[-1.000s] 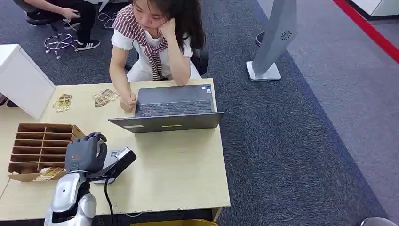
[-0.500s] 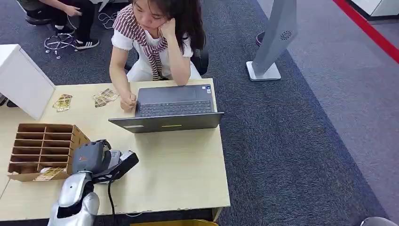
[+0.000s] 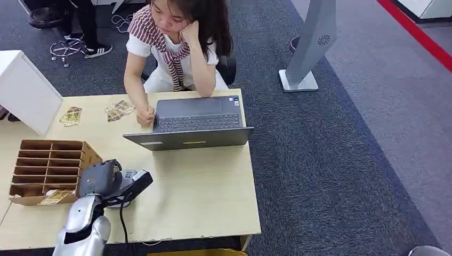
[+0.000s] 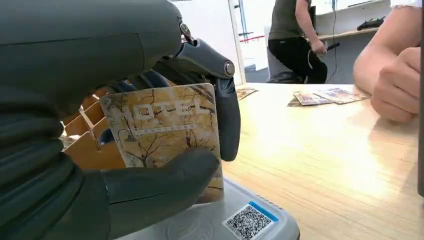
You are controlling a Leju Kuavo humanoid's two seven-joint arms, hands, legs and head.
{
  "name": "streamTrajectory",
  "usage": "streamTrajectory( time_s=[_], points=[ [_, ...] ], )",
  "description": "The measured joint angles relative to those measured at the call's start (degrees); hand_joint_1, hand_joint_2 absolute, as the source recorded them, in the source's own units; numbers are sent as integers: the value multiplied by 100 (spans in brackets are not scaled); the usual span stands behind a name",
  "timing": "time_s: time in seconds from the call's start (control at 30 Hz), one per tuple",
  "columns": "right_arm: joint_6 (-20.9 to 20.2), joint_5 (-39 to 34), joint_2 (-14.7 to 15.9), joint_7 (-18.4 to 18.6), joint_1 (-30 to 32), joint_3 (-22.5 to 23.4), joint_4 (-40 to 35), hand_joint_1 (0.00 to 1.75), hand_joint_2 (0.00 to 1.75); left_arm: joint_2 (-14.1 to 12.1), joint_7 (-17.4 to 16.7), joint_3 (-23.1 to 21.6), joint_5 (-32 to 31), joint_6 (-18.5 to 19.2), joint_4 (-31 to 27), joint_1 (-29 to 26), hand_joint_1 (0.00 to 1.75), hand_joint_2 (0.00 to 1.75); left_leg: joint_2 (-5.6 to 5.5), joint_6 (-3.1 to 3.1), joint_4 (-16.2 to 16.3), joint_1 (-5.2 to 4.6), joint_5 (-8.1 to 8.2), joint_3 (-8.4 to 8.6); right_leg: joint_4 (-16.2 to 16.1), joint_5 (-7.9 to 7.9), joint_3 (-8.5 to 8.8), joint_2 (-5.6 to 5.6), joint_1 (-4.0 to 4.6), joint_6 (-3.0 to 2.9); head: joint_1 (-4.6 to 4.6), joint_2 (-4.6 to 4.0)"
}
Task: Pass the card to the sensor for recognition and then transmit it.
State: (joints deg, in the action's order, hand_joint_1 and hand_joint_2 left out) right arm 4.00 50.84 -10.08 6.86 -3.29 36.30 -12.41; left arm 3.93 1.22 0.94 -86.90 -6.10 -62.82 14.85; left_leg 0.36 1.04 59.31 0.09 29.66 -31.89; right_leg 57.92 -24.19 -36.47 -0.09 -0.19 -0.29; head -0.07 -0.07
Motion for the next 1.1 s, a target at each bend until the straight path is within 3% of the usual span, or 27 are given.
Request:
streamTrajectory(
  time_s=[0.2,0.53,0.73,0.9,1.1],
  points=[
    [0,77,-2,4,-2,94,0,0,0,11,18,72,-9,-99,96,43,175,175,0,-1,0,0,0,1,0,1,0,0,0,-1,0,0],
    [9,186,-48,-15,0,330,-26,0,0,199,287,74,-4,-709,-248,31,175,175,-1,0,1,0,-1,0,0,1,-2,-1,1,-1,0,0],
    [-11,308,-48,-74,-3,490,-33,0,0,369,232,-28,4,-501,-1205,61,175,175,0,0,3,0,0,-3,-1,2,-6,1,1,1,0,0],
    [-57,446,-48,-92,-14,566,-35,0,0,422,134,-140,-2,-355,-1873,443,175,175,-1,0,3,0,-1,-2,-1,4,-6,-4,1,-2,0,0],
    [-120,734,-50,-107,-42,643,-35,0,0,291,-490,-448,-11,-37,-1989,1440,175,175,-2,-1,5,0,-10,-5,1,11,-6,-7,1,-12,-2,-2]
  ],
)
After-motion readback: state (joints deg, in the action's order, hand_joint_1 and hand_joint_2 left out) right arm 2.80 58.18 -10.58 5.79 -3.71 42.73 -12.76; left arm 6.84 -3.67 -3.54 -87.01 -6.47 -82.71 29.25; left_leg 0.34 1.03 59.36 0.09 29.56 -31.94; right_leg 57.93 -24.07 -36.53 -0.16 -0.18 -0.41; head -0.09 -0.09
